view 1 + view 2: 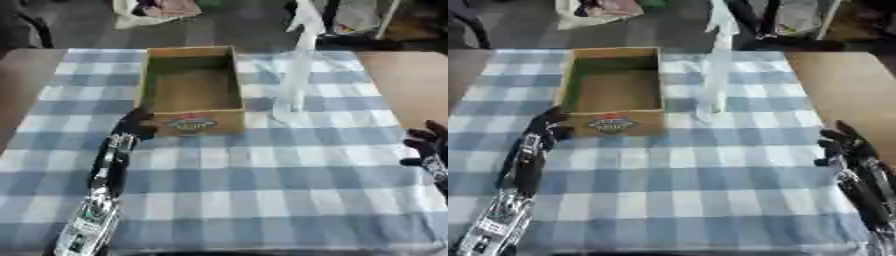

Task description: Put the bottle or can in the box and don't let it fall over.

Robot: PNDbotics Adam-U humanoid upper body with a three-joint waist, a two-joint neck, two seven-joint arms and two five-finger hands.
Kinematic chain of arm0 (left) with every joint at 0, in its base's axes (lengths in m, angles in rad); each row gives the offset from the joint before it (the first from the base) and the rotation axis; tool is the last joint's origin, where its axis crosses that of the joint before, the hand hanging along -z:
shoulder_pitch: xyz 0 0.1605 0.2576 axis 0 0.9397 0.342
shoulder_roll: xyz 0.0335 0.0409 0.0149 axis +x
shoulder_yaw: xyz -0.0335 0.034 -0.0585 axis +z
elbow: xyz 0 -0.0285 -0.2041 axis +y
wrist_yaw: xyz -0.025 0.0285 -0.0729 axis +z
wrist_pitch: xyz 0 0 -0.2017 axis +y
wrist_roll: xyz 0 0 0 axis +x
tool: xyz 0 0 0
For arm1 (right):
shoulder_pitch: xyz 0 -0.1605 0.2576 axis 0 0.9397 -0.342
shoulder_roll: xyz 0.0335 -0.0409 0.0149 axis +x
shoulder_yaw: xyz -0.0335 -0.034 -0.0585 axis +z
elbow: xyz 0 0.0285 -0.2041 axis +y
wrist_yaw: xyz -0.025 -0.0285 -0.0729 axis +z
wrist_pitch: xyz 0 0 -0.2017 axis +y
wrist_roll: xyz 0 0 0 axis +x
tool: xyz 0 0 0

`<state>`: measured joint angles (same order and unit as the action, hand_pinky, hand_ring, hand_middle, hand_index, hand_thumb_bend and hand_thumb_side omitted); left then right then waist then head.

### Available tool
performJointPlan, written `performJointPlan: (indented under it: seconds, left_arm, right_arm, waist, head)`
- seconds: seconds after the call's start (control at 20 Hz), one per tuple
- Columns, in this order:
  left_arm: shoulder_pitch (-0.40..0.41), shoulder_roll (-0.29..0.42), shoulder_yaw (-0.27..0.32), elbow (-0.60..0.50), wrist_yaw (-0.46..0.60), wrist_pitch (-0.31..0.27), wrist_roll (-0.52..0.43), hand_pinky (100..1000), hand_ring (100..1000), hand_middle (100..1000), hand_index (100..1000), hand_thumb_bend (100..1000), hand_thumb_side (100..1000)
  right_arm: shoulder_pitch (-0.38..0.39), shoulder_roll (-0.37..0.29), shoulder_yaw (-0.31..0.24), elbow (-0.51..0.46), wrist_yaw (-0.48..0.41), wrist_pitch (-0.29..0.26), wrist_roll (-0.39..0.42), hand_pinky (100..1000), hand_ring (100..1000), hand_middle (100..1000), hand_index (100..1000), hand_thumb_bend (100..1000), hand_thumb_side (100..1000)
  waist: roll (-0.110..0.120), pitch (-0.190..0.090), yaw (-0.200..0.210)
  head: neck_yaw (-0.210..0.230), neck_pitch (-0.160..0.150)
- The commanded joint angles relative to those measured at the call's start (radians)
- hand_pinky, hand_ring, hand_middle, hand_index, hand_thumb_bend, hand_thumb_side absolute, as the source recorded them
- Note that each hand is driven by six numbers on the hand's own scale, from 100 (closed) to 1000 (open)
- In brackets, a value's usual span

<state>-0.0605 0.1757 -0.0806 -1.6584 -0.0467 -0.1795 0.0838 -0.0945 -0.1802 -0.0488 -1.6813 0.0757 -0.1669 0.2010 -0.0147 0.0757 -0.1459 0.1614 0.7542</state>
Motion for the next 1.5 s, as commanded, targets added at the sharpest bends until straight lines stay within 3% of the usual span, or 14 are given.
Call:
performJointPlan:
  seconds: [0.05,0.35,0.4,0.45,0.75,1.1,1.5]
  left_arm:
    - [-0.006,0.005,0.008,-0.02,0.005,-0.002,-0.003,781,721,765,917,424,968]
    - [-0.007,0.005,0.009,-0.02,0.005,-0.002,-0.003,781,722,765,917,423,968]
    - [-0.007,0.005,0.008,-0.02,0.006,-0.002,-0.004,781,722,765,917,423,968]
    - [-0.006,0.004,0.008,-0.019,0.005,-0.002,-0.004,781,722,765,917,423,969]
    - [-0.007,0.007,0.006,-0.021,0.005,-0.002,-0.007,781,723,766,917,423,967]
    - [-0.006,0.009,0.002,-0.022,0.007,-0.003,-0.011,781,724,766,917,422,967]
    - [-0.005,0.005,-0.008,-0.025,0.013,-0.003,-0.021,781,724,766,918,421,967]
  right_arm:
    - [-0.007,-0.01,-0.005,-0.011,0.002,0.0,-0.003,677,854,838,1000,151,662]
    - [-0.006,-0.011,-0.006,-0.01,0.002,-0.001,-0.004,677,854,839,1000,152,660]
    - [-0.007,-0.011,-0.005,-0.01,0.002,-0.001,-0.003,677,855,838,1000,182,625]
    - [-0.006,-0.011,-0.003,-0.01,0.002,0.0,-0.002,677,855,839,1000,151,662]
    - [-0.027,-0.038,0.002,-0.004,0.001,-0.002,-0.003,679,867,850,1000,151,656]
    - [-0.154,-0.13,0.057,0.073,-0.042,0.007,-0.014,670,876,859,1000,145,636]
    - [-0.348,-0.168,0.125,0.227,-0.057,0.011,-0.032,668,880,863,1000,153,625]
  waist:
    - [-0.001,-0.015,0.0]
    - [-0.001,-0.016,0.0]
    - [-0.001,-0.016,0.001]
    - [-0.001,-0.016,0.001]
    - [-0.004,-0.018,0.005]
    - [-0.005,-0.023,0.015]
    - [0.005,-0.028,0.038]
  head:
    - [0.0,-0.003]
    - [0.0,-0.006]
    - [0.0,-0.004]
    - [0.0,-0.004]
    - [-0.001,-0.002]
    - [-0.009,0.001]
    - [-0.028,0.012]
